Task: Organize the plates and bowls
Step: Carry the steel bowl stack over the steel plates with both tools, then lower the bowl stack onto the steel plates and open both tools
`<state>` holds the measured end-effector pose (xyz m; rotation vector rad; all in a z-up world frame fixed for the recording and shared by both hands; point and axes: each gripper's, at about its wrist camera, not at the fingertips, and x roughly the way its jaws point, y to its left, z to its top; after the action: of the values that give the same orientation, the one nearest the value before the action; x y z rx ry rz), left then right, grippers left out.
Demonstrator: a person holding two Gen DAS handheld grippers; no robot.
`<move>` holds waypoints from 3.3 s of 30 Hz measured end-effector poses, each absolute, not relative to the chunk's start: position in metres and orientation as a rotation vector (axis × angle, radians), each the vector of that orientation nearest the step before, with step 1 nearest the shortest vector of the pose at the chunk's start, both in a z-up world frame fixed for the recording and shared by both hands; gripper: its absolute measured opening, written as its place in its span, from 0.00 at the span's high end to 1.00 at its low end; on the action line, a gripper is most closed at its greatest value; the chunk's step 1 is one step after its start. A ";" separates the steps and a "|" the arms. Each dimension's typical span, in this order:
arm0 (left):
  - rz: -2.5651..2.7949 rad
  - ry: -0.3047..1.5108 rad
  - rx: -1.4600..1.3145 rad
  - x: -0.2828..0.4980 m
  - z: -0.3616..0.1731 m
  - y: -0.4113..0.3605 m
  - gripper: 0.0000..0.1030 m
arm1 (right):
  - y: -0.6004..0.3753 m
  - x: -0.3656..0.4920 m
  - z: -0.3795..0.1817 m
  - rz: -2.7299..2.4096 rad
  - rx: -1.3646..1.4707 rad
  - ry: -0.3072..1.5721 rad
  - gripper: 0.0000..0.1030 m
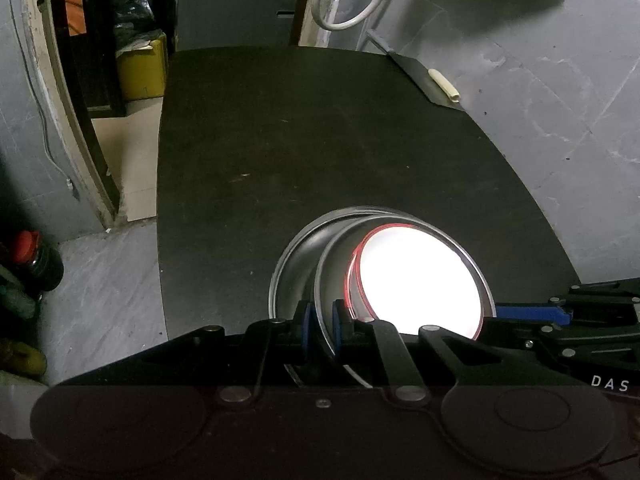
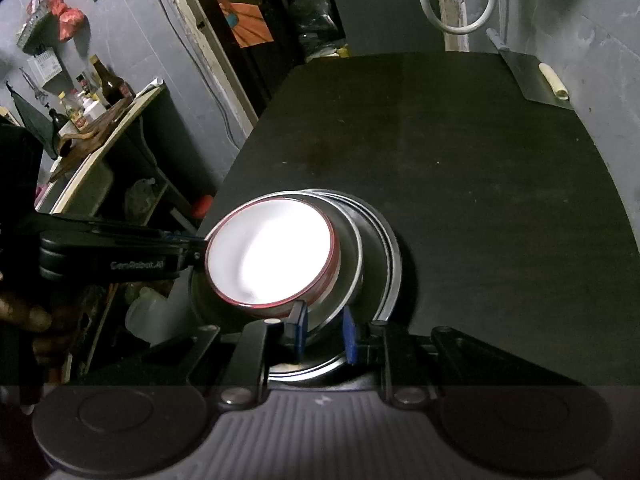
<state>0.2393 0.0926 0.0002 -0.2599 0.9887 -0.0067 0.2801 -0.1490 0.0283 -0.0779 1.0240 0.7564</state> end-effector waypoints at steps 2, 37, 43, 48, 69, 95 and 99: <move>-0.007 0.988 -0.260 0.239 0.000 0.093 0.90 | -0.149 0.280 0.028 0.756 -0.078 1.024 0.79; 0.013 1.006 -0.262 0.245 -0.002 0.092 0.90 | -0.148 0.280 0.029 0.759 -0.076 1.023 0.79; 0.013 1.007 -0.262 0.245 -0.002 0.092 0.90 | -0.148 0.281 0.029 0.758 -0.076 1.022 0.79; 0.014 1.007 -0.258 0.245 -0.003 0.092 0.90 | -0.148 0.281 0.030 0.752 -0.076 1.020 0.79; 0.048 0.993 -0.258 0.240 -0.001 0.094 0.75 | -0.149 0.277 0.027 0.742 -0.070 1.005 0.74; 0.099 0.946 -0.227 0.220 0.015 0.098 0.30 | -0.153 0.258 0.036 0.711 -0.059 0.950 0.51; 0.079 0.927 -0.229 0.212 0.020 0.098 0.23 | -0.156 0.250 0.039 0.700 -0.051 0.936 0.43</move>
<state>0.2125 0.0975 0.0204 -0.2285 0.9271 0.0788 0.2504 -0.1555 0.0390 -0.0512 0.9358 0.7003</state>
